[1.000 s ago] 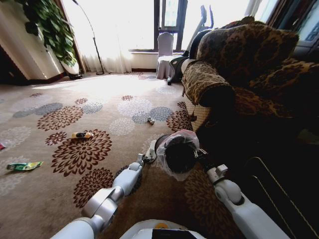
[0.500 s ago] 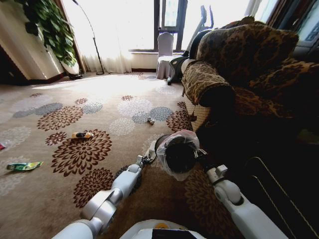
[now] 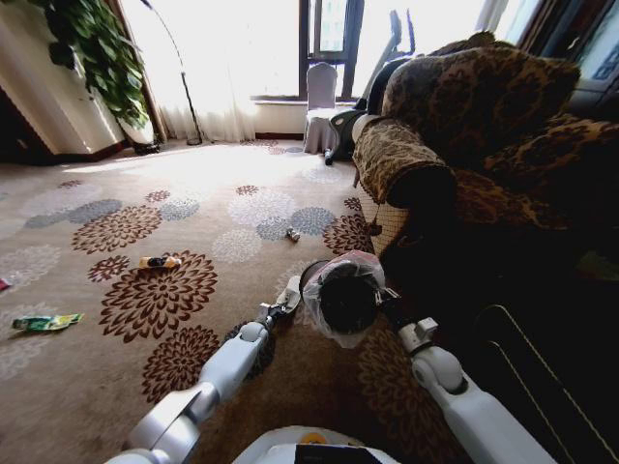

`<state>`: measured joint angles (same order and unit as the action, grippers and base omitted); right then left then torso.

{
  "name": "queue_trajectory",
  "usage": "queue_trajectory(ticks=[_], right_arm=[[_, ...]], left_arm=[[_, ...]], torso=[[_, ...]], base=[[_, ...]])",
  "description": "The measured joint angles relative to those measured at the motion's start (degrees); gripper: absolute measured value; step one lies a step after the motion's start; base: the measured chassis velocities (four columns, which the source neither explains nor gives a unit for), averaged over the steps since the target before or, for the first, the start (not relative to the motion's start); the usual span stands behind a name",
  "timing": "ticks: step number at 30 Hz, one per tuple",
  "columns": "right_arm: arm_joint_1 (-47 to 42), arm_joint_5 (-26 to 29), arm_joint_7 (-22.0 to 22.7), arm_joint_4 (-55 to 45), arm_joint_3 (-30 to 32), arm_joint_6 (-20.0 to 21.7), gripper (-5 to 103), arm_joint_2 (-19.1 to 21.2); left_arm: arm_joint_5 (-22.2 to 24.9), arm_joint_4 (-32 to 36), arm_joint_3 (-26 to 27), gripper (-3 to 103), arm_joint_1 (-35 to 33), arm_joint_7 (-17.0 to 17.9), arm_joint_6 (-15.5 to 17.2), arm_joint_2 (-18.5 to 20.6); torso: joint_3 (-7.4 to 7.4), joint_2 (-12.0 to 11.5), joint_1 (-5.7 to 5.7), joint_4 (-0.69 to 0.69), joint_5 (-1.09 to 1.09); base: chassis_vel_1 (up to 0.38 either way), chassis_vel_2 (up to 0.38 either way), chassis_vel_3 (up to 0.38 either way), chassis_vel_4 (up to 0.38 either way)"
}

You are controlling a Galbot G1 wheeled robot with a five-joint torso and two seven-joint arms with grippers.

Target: Pick up the trash from the ground and place it into the trash bin.

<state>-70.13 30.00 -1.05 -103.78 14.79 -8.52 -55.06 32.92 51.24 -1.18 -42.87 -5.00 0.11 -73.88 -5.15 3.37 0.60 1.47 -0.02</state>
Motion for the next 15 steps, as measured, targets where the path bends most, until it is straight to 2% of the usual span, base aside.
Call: queue_trajectory(ticks=[1,2,4,7,9,10,11,12,14,15], right_arm=[[0.8,0.0,0.0,0.6,0.0,0.0,0,-0.2],[0.8,0.0,0.0,0.6,0.0,0.0,0,-0.2],[0.8,0.0,0.0,1.5,1.0,0.0,0,-1.1],[1.1,-0.3,0.0,4.2,3.2,-0.8,0,-3.8],[1.7,-0.3,0.0,4.9,3.2,-0.9,0,-4.1],[3.9,-0.4,0.0,7.1,2.7,-1.0,0,-4.7],[5.0,-0.4,0.0,8.1,2.4,-1.0,0,-4.9],[5.0,-0.4,0.0,8.1,2.4,-1.0,0,-4.9],[8.0,-0.4,0.0,10.7,0.9,-1.2,0,-5.6],[9.9,-0.4,0.0,12.5,-0.2,-1.3,0,-6.2]], left_arm=[[3.8,4.9,0.5,0,-2.1,1.4,1.1,1.4],[3.8,4.9,0.5,0,-2.1,1.4,1.1,1.4],[8.1,9.6,0.7,0,-3.7,2.6,1.7,2.8],[16.5,17.3,2.6,0,-6.1,4.6,3.3,4.2],[18.1,19.0,3.4,0,-6.9,5.1,3.7,4.5],[22.3,24.4,5.9,0,-10.0,6.4,4.5,5.8],[24.6,27.4,7.4,0,-11.7,7.0,4.8,6.6],[24.6,27.4,7.4,0,-11.7,7.0,4.8,6.6],[28.6,34.2,11.4,0,-16.1,8.2,5.2,7.9],[31.3,39.0,14.7,0,-20.1,9.1,5.5,8.5]], torso=[[0.00,0.0,0.00,0.02,0.01],[0.00,0.0,0.00,0.02,0.01],[0.00,0.0,0.00,0.04,0.03],[0.01,0.0,0.00,-0.07,0.00],[0.00,0.0,0.00,-0.09,-0.01],[0.00,0.0,0.00,-0.03,0.02],[0.01,0.0,0.00,-0.01,0.03],[0.01,0.0,0.00,-0.01,0.03],[0.00,0.0,0.00,0.02,-0.02],[0.01,0.0,0.00,0.02,0.03]], base=[[0.000,0.000,0.000,0.000],[0.000,0.000,0.000,0.000],[0.000,0.000,0.000,0.000],[0.000,0.000,0.000,0.000],[0.000,0.000,0.000,0.000],[0.000,0.000,0.000,0.000],[0.000,0.000,0.000,0.000],[0.000,0.000,0.000,0.000],[0.000,0.000,0.000,0.000],[0.000,0.000,0.000,0.000]])
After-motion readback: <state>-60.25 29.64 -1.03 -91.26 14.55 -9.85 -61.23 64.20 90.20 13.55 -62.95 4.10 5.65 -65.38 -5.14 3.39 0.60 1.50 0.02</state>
